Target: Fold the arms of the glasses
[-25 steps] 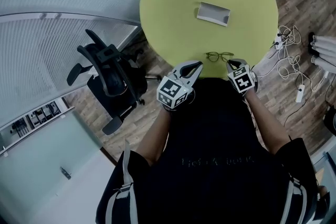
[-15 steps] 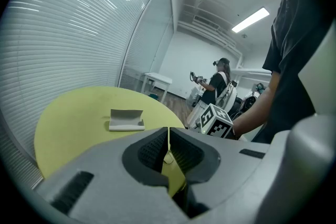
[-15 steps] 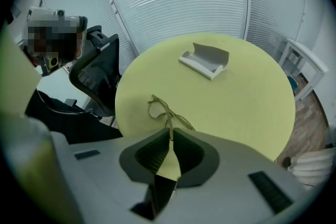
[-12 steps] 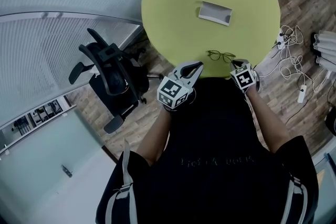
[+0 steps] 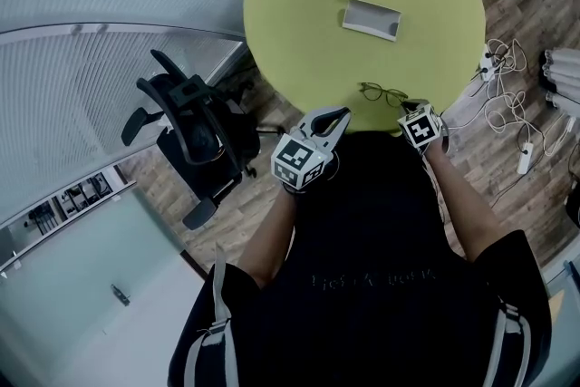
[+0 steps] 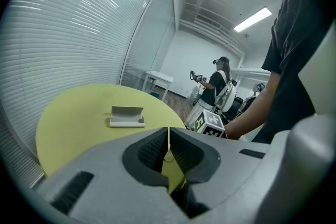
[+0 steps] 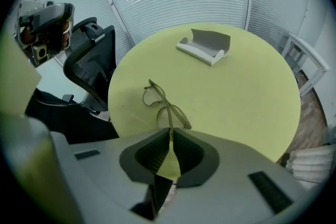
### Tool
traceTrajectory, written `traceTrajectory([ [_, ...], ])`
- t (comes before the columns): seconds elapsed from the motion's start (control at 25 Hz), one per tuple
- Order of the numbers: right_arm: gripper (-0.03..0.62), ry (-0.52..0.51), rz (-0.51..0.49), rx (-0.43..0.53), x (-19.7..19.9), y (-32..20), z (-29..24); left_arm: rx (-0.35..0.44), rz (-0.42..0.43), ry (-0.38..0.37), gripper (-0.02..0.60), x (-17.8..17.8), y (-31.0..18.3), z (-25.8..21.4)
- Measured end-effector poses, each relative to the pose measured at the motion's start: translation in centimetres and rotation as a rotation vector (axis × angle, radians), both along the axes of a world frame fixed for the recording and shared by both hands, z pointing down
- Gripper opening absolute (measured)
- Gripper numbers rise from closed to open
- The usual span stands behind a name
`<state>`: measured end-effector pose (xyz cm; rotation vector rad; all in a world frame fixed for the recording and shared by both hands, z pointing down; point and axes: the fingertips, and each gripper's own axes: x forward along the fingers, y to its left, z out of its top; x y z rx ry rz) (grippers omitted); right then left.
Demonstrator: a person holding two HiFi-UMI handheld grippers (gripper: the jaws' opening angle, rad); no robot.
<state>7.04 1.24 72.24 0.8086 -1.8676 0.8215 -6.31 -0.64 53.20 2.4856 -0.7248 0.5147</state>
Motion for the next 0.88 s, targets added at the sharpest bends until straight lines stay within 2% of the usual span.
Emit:
traceTrajectory([
  [0.88, 0.04, 0.015, -0.017, -0.041, 0.1, -0.1, 2.2, -0.021, 0.014, -0.014, 0.02, 0.6, 0.0, 0.3],
])
